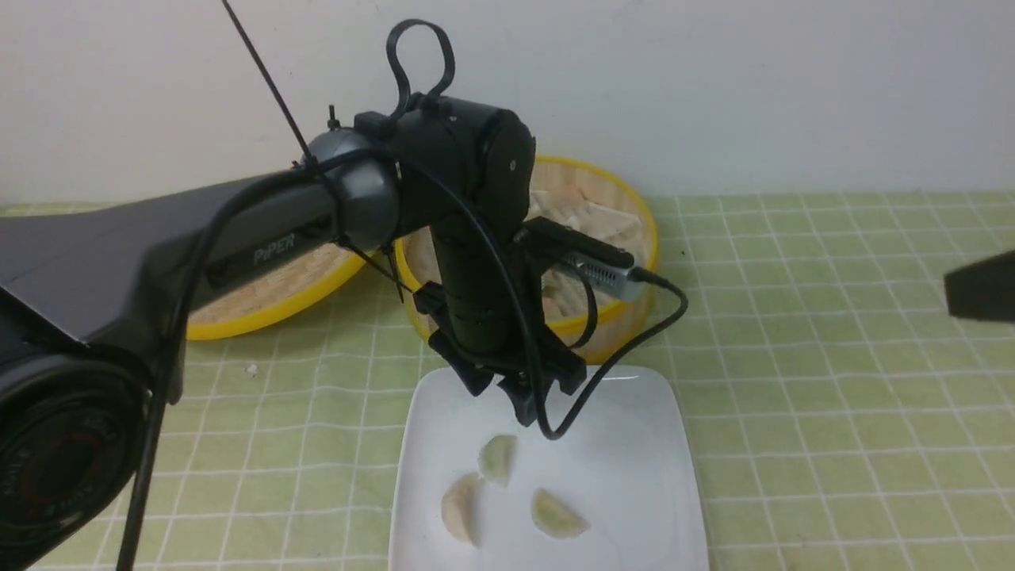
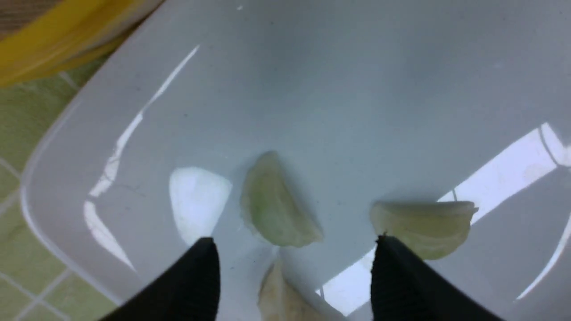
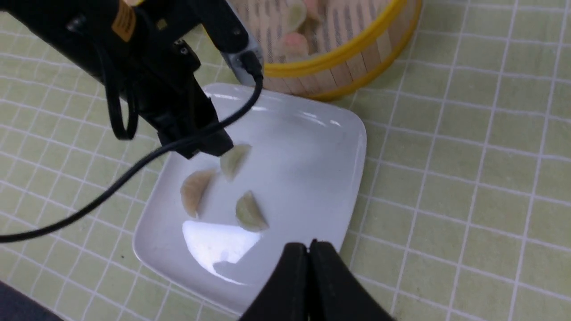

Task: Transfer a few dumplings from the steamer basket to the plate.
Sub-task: Use the left arm to put the dumpling into the plate, then use the right arm to grab a dumpling from inside the steamer

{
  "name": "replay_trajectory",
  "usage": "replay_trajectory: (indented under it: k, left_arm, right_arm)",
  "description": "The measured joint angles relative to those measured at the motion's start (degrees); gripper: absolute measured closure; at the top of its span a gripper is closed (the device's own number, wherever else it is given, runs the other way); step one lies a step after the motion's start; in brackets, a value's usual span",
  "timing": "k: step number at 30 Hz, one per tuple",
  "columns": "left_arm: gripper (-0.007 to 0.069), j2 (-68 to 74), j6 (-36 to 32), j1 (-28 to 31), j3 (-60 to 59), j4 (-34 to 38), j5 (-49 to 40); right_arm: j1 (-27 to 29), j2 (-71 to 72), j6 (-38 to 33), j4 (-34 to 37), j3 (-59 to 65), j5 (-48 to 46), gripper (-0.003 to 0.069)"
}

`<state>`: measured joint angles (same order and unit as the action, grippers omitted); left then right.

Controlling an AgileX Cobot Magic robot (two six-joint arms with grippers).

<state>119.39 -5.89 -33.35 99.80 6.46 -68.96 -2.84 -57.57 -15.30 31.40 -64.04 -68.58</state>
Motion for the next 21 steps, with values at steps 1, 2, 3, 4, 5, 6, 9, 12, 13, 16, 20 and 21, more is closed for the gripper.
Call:
replay_trajectory:
  k: [1, 2, 3, 4, 5, 6, 9, 12, 13, 16, 20, 21]
  left_arm:
    - [0.0251, -0.8, 0.4, 0.0, 0.2, -1.0, 0.0]
    - [0.0272, -1.8, 0.7, 0.0, 0.1, -2.2, 0.0]
    - [0.0314, -3.5, 1.2, 0.0, -0.2, -3.2, -0.1]
    - [0.0363, -5.6, 1.8, 0.0, -1.1, -4.2, -0.1]
    - [0.0429, -8.0, 2.7, 0.0, -2.6, -4.8, -0.1]
    - [0.0474, -10.1, 3.0, 0.0, -3.5, -4.9, -0.1]
    - [0.0592, -19.2, 3.9, 0.0, -10.3, -5.0, -0.3]
    - [0.0627, -28.8, 6.3, 0.0, -20.1, -5.0, 0.1]
    - [0.0630, -31.2, 7.1, 0.0, -23.8, -5.0, 0.8]
    - [0.0631, -39.4, 9.8, 0.0, -33.5, -5.0, 4.9]
    - [0.0631, -49.2, 11.5, 0.0, -43.5, -3.5, 9.8]
    - [0.0631, -50.8, 11.6, 0.0, -45.0, -3.1, 10.4]
  right_arm:
    - [0.0, -1.7, -0.2, 1.0, -2.0, -0.1, 0.0669]
    - [-0.2, -3.5, -0.2, 1.5, -4.0, -0.4, 0.0669]
    - [-0.7, -5.1, -0.2, 1.5, -5.7, -0.5, 0.0669]
    - [-1.6, -7.3, -0.2, 1.3, -7.8, -0.6, 0.0669]
    - [-2.9, -10.1, -0.2, 0.3, -10.3, -0.5, 0.0669]
    - [-3.9, -11.1, -0.1, -0.4, -11.1, -0.3, 0.0669]
    - [-10.1, -18.9, 2.6, -6.1, -17.4, 1.3, 0.0669]
    - [-15.2, -26.9, 7.3, -12.9, -23.2, 3.0, 0.0667]
    - [-16.5, -29.7, 9.2, -14.6, -24.9, 3.3, 0.0664]
    - [-19.2, -37.2, 13.0, -18.8, -30.7, 3.3, 0.0644]
    - [-22.3, -48.4, 14.8, -21.4, -39.5, 3.2, 0.0571]
    - [-23.0, -51.4, 14.9, -21.5, -42.0, 3.1, 0.0544]
